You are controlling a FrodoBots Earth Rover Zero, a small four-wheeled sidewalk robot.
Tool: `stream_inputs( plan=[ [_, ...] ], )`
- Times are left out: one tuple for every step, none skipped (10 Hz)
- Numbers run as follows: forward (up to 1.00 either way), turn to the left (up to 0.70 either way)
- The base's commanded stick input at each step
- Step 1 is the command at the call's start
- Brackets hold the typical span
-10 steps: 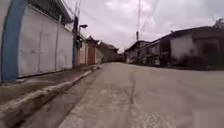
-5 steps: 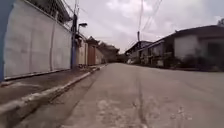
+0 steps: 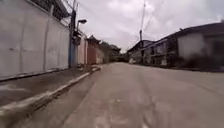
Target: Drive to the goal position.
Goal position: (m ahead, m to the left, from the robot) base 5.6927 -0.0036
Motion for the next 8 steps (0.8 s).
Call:
stream_inputs(
  plan=[
    [1.0,0.0],
    [1.0,0.0],
    [1.0,0.0],
    [1.0,-0.01],
    [1.0,-0.12],
    [1.0,-0.28],
    [1.0,-0.31],
    [1.0,0.0]
  ],
)
